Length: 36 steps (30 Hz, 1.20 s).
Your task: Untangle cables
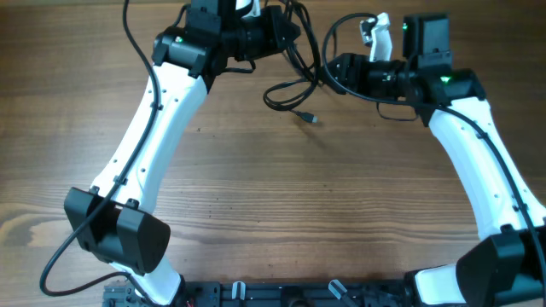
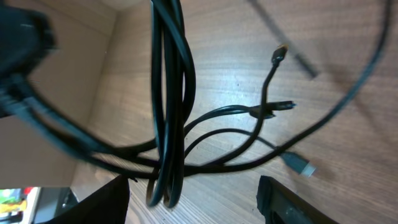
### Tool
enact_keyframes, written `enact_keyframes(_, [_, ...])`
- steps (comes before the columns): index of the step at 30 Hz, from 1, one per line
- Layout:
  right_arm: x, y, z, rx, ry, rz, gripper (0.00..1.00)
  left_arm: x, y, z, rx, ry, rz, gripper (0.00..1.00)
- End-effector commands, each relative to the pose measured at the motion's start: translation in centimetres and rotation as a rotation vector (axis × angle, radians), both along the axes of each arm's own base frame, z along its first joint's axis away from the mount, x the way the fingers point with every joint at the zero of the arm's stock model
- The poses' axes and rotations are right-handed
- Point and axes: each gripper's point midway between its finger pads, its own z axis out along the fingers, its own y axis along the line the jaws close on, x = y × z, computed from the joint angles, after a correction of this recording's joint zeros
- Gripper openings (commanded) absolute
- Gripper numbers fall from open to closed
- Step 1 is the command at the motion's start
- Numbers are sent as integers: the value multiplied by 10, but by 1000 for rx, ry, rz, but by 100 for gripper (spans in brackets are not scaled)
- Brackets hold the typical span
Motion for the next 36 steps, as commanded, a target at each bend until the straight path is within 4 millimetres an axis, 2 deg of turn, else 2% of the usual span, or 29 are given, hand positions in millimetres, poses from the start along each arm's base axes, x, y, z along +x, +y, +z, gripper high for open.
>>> enact_keyframes(1, [8, 4, -10, -1, 27, -4, 65, -6, -4, 11, -25, 0, 5, 4])
enact_keyframes(9, [24, -2, -36, -37, 78, -81, 60, -7, -4, 9, -32, 25, 13, 4])
enact_keyframes(17, [32, 25, -34, -8, 36, -57, 58, -12, -9, 9, -57, 70, 19, 4])
enact_keyframes(21, [41, 21, -46, -55, 48, -123, 47, -14, -12, 8, -58, 73, 11, 4])
enact_keyframes(23, [45, 12, -58, -108, 60, -166, 35, -15, -11, 7, -55, 79, 11, 4])
enact_keyframes(25, [47, -3, -67, -180, 72, -225, 19, -14, -11, 7, -54, 77, 13, 4])
enact_keyframes(28, [47, -28, -77, -277, 77, -273, 4, -6, 3, 0, -10, 78, 73, 4])
enact_keyframes(30, [44, -52, -76, -314, 96, -317, 4, 3, 24, -13, 85, 60, 140, 4])
enact_keyframes(32, [43, -76, -69, -347, 90, -366, 4, 12, 56, -30, 213, 64, 256, 4])
enact_keyframes(36, [35, -129, -34, -414, 30, -482, 4, 19, 118, -51, 421, 98, 471, 4])
